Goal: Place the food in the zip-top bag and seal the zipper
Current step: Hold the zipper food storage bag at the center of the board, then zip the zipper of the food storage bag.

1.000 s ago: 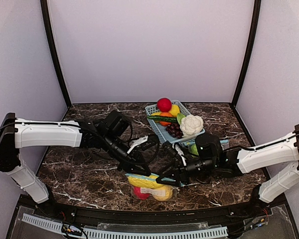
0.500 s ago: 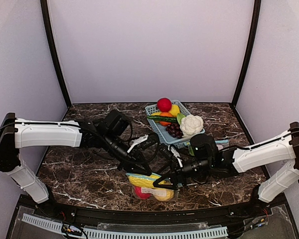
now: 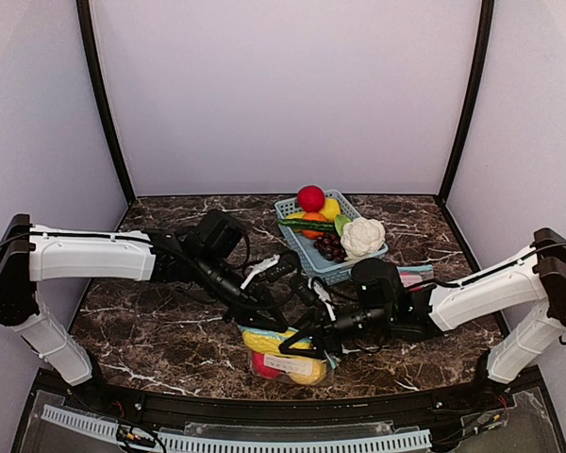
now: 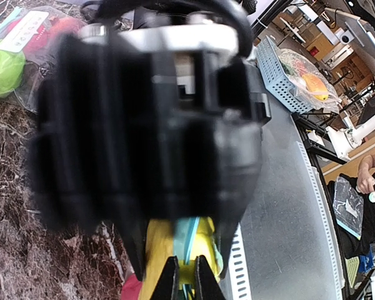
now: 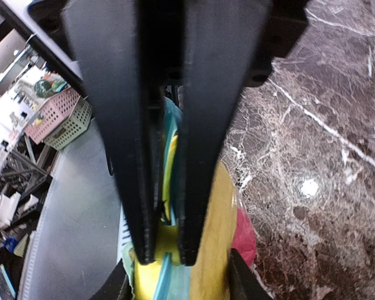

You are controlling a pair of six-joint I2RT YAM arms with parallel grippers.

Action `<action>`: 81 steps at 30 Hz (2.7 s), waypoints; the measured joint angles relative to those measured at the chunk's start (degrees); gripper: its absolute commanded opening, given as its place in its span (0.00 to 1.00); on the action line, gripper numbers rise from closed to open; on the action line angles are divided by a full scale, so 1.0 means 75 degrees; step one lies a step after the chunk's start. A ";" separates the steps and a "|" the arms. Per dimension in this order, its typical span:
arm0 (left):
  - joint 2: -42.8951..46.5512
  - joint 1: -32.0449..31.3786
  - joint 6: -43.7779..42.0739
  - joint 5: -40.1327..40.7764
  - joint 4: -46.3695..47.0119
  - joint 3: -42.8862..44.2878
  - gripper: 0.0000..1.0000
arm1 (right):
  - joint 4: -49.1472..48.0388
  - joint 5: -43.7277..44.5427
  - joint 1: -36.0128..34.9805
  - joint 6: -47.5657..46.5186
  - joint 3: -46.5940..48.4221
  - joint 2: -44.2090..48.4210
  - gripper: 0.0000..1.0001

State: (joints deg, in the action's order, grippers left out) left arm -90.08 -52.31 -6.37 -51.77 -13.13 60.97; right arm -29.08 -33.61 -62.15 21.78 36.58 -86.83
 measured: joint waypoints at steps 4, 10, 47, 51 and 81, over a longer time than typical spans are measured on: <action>0.0000 0.0006 -0.0067 0.0029 0.0017 0.0000 0.01 | -0.0117 0.0050 -0.0017 0.0090 -0.0044 -0.0006 0.06; 0.0000 -0.0006 -0.0268 0.0192 0.0000 0.0012 0.01 | -0.0393 0.0175 -0.0052 0.0259 -0.0309 0.0111 0.00; 0.0542 0.0358 -0.0982 0.0198 -0.0495 0.0122 0.01 | -0.1096 0.0691 -0.0052 0.0632 -0.0560 0.0542 0.00; 0.0542 0.0391 -0.1046 0.0198 -0.0516 0.0122 0.01 | -0.1099 0.0688 -0.0041 0.0632 -0.0560 0.0539 0.00; 0.0114 0.0041 -0.0143 -0.0201 -0.0472 -0.0236 0.01 | -0.0478 0.0321 0.0047 0.0644 -0.0737 0.0702 0.66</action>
State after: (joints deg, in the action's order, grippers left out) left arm -89.23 -52.01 -7.44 -53.28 -16.67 59.20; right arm -32.67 -31.20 -61.80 26.61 31.05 -81.56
